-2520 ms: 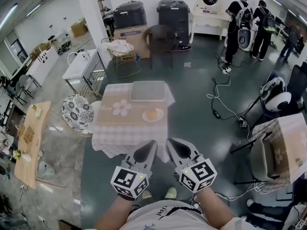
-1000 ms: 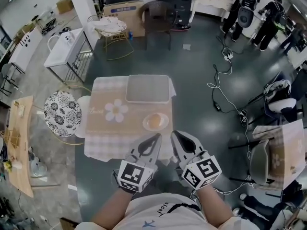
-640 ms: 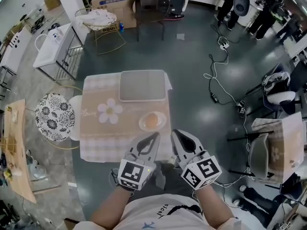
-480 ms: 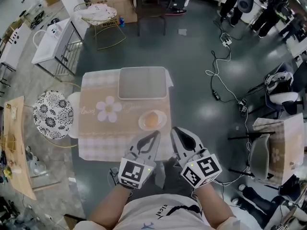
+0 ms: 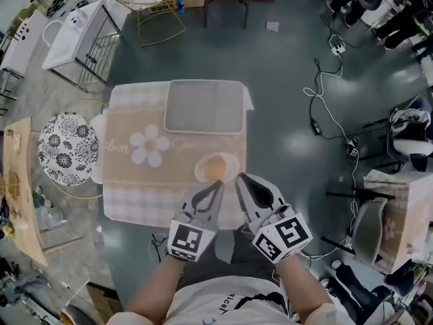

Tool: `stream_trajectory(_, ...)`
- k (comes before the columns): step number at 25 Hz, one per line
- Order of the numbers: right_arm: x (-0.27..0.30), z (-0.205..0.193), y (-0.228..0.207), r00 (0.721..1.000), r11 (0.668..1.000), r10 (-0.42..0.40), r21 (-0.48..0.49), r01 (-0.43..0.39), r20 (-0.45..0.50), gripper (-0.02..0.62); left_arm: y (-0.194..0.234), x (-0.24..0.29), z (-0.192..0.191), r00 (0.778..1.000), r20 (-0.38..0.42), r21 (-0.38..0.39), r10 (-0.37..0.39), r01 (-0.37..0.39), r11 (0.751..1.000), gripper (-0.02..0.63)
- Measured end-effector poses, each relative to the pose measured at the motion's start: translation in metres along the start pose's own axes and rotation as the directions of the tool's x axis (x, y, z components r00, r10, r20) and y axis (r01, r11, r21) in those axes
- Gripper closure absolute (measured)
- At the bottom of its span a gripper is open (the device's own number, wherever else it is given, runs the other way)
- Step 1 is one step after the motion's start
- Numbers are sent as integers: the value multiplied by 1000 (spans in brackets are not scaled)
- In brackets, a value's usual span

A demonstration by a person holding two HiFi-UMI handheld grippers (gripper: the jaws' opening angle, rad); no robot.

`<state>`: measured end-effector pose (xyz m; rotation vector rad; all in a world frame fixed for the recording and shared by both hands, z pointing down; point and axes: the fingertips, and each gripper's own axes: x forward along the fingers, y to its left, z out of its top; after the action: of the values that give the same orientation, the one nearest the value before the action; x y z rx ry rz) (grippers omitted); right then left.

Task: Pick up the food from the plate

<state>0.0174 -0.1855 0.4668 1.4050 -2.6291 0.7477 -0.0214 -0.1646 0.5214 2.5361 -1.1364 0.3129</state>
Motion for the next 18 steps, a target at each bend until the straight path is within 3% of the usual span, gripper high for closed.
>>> stream_trajectory(10,30,-37,-35,1000,999,5,33,-4,-7,583,28,40,-60,999,-47,-34,14,-15,999,593)
stream_trajectory(18,48,-64,-54,1000,999,-3,43,3,-13,583,43,63,-94,997,-76,-18,30,-31,999,471)
